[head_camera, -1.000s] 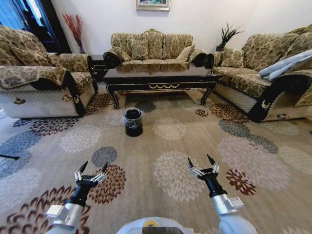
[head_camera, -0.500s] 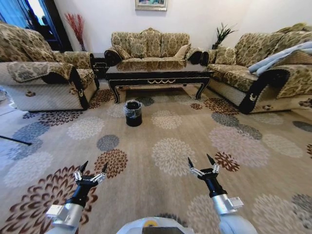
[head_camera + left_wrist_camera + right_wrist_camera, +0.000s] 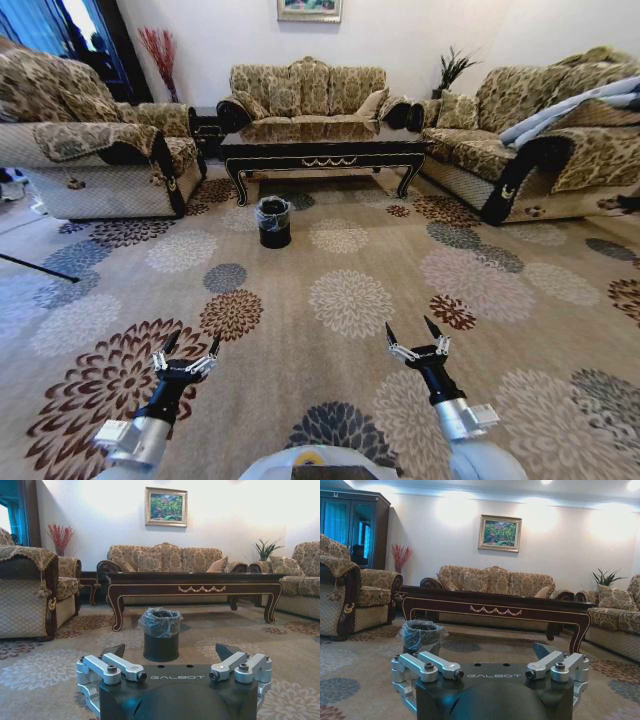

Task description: Move to the front of the table and pick up the trash from the floor, then place it into the trash bin.

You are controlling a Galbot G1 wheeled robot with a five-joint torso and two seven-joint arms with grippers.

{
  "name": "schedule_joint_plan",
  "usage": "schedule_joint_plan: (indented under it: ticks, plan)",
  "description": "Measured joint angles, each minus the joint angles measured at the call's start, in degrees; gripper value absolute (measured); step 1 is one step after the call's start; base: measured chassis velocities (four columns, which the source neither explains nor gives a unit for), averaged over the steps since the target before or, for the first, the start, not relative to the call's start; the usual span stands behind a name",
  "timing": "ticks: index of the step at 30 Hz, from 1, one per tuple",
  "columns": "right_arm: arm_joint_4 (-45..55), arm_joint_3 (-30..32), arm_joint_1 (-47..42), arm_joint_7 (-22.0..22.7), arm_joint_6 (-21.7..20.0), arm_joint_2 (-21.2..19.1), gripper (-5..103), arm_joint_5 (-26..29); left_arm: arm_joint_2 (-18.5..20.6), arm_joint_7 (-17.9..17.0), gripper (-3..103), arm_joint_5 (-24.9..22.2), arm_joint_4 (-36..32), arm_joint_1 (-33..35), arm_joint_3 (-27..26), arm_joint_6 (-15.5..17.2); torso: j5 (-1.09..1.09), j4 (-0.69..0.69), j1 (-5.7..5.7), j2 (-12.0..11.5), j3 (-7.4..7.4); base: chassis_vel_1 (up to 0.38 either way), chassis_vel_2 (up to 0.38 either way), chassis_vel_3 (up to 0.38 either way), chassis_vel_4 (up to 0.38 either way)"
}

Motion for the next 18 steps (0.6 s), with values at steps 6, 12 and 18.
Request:
schedule_joint_plan:
  ticks: [6, 12, 18]
  plan:
    - [0.0, 0.0, 0.0, 0.0, 0.0, 0.0, 100, 0.0, 0.0, 0.0, 100, 0.0, 0.0, 0.0, 0.0, 0.0, 0.0, 0.0, 0.0, 0.0, -0.01, 0.0, 0.0, 0.0, 0.0]
    - [0.0, 0.0, 0.0, 0.0, 0.0, 0.0, 100, 0.0, 0.0, 0.0, 100, 0.0, 0.0, 0.0, 0.0, 0.0, 0.0, 0.0, 0.0, 0.0, -0.01, 0.041, -0.043, -0.046, 0.047]
    - [0.0, 0.0, 0.0, 0.0, 0.0, 0.0, 100, 0.0, 0.0, 0.0, 100, 0.0, 0.0, 0.0, 0.0, 0.0, -0.01, 0.01, -0.01, 0.0, -0.04, 0.12, -0.128, -0.115, 0.122]
